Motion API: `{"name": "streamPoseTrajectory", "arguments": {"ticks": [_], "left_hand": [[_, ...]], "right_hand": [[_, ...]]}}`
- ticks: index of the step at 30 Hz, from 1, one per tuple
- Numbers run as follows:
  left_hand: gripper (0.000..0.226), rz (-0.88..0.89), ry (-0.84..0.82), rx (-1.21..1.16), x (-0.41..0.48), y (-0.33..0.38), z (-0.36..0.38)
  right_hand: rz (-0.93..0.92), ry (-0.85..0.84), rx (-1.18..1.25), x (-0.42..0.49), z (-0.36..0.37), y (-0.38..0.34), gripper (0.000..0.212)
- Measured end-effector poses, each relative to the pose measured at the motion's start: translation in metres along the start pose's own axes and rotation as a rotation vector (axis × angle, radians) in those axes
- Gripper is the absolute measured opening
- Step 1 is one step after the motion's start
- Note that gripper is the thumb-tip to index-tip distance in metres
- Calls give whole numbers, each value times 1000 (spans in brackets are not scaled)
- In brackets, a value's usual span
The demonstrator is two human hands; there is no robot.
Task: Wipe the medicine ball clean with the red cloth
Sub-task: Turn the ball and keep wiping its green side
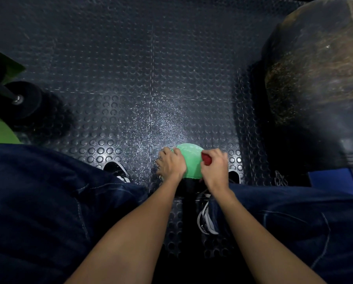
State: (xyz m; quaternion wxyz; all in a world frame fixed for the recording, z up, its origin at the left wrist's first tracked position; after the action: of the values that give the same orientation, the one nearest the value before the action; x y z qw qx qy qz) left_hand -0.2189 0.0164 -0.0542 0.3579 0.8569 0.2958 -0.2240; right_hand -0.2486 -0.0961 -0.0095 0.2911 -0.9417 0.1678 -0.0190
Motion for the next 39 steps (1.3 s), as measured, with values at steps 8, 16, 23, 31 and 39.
{"name": "streamPoseTrajectory", "arguments": {"ticks": [8, 16, 23, 31, 39], "left_hand": [[48, 18, 17, -52, 15, -12, 1], [58, 58, -8, -19, 22, -12, 2], [42, 223, -122, -84, 36, -11, -14], [62, 12, 12, 84, 32, -18, -20], [48, -85, 43, -68, 25, -29, -7]], "right_hand": [[-244, -112, 149, -15, 2, -16, 26], [-198, -76, -10, -7, 14, -18, 24], [-237, -223, 212, 14, -10, -28, 33], [-352, -328, -56, 24, 8, -25, 26], [-532, -411, 41, 1, 11, -40, 25]]}}
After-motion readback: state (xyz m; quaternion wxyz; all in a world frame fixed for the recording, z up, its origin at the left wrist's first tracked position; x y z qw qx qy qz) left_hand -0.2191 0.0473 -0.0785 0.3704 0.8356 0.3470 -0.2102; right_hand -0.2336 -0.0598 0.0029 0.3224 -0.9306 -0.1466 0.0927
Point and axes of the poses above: each hand's wrist, its own x-axis towards the middle knuckle, its own z-axis out of the palm, y = z × x, the point moved 1 cm from there along x, towards the middle knuckle, and after that the axes turned 4 degrees about y, right-handed, at the moved point
